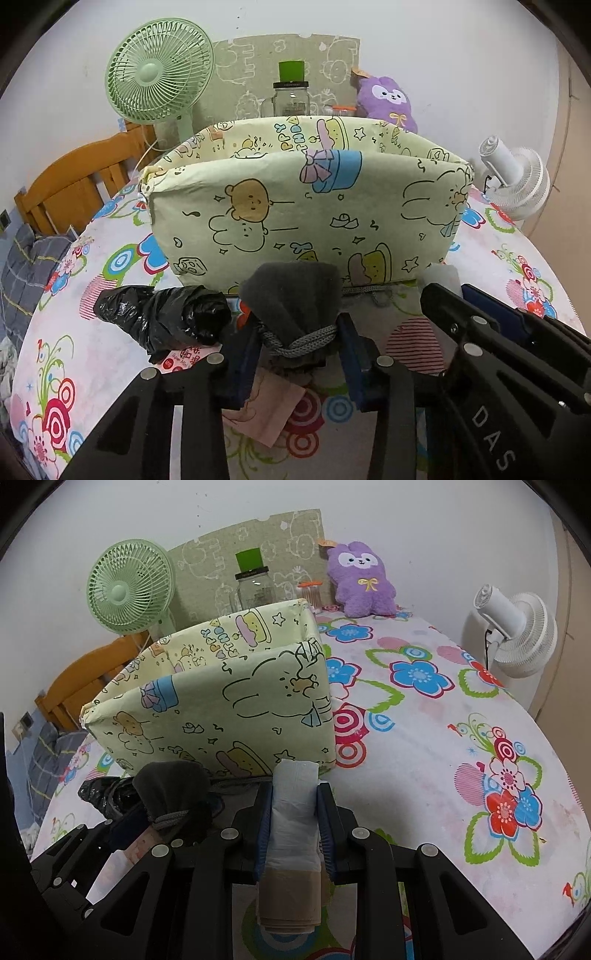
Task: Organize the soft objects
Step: 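Carry the grey pouch toward the box with left while right carries the pad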
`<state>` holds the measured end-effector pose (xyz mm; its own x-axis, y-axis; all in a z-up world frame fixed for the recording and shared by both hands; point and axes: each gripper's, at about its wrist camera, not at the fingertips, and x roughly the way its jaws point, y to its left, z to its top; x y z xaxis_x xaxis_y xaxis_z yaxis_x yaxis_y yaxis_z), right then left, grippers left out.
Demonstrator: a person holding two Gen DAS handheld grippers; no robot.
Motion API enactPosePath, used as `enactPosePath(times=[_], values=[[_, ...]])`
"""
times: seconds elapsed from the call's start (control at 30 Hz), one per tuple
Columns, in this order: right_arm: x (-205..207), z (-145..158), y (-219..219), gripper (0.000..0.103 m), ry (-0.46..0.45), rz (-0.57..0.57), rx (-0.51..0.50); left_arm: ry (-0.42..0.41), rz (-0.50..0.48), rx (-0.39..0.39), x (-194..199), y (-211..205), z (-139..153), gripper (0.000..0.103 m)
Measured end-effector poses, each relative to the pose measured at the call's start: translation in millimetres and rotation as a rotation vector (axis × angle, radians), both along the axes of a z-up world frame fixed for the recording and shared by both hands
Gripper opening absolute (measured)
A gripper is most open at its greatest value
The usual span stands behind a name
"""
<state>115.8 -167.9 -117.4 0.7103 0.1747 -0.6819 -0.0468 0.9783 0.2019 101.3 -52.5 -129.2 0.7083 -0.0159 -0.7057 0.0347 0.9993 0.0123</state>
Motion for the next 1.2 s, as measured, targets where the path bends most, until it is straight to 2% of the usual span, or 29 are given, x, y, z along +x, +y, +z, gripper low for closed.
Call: enactPosePath(times=[0.6,1.2], values=[[-32.2,21.9,-0.8,0.027,-0.060,-0.031,-0.011,-0.051,-0.010,-0.021,-34.0,3.0,21.8,0.039],[-64.8,60.1,4.6,0.027,-0.146,-0.033,-0.009,-0.136,-0.003,-0.027,-67.1,11.7,60.2,0.039]])
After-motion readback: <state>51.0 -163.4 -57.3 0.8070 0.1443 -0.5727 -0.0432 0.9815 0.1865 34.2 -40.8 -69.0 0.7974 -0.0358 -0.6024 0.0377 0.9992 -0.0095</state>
